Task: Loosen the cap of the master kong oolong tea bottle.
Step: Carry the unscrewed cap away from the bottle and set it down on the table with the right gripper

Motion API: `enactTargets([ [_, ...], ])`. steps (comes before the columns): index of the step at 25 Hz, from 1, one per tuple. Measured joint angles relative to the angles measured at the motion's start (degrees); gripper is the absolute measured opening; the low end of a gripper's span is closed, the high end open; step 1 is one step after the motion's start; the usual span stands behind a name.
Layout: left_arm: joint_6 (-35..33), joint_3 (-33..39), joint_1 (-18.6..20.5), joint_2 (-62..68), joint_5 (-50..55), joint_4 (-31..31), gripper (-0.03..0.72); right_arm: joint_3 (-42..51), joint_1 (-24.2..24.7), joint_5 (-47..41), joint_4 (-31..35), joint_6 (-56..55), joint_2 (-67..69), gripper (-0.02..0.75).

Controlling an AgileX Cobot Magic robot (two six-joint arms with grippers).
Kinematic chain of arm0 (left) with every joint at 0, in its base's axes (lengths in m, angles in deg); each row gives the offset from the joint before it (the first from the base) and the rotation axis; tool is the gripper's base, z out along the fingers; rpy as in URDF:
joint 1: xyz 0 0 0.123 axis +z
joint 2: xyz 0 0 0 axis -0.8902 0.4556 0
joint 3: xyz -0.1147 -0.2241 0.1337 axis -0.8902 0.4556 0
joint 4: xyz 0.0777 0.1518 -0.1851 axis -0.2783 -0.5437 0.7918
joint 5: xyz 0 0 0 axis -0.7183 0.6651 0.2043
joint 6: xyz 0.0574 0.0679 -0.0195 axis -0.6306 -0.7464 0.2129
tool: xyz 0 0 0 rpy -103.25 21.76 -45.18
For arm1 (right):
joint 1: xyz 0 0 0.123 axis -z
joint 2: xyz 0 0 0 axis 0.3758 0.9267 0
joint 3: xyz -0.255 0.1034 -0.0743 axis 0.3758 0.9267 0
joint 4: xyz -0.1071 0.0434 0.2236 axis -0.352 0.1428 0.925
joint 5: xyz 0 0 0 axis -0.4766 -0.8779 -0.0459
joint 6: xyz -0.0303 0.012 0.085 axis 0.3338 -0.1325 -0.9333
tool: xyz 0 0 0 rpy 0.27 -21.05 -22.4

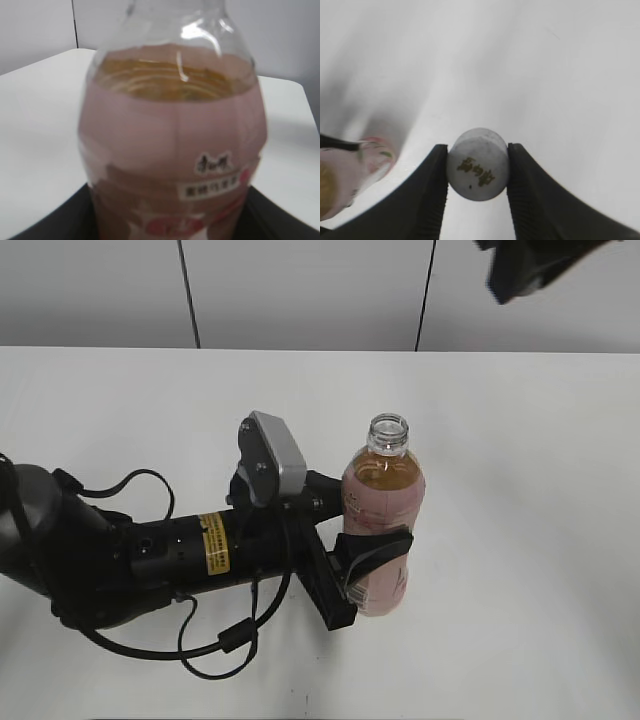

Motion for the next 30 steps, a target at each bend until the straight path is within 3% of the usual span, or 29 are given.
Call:
enactTargets([
  [3, 0.0, 0.0, 0.0, 0.0, 0.0, 0.0, 0.385, 5.07, 6.61, 0.05, -0.35, -5.01, -0.86, 0.276],
  [6, -0.12, 0.0, 0.0, 0.0, 0.0, 0.0, 0.385, 16.99, 8.67, 1.24, 1.07, -5.8, -1.2, 0.276],
  [9, -0.18, 0.0, 0.0, 0.0, -0.06, -0.05, 0.385, 32.12, 8.71, 11.85, 4.47, -6.61, -0.85, 0.276],
  [13, -0.18, 0.0, 0.0, 0.0, -0.06, -0.12, 0.385, 44.7, 8.71, 24.32, 5.94, -7.43, 3.16, 0.276],
  [23, -0.18, 0.0, 0.0, 0.0, -0.06, -0.17, 0.385, 46.45, 8.71, 31.4, 7.71, -6.53, 10.26, 0.277],
  [30, -0.18, 0.0, 0.0, 0.0, -0.06, -0.17, 0.385, 46.45, 8.71, 31.75, 10.42, -3.98, 10.3, 0.5],
])
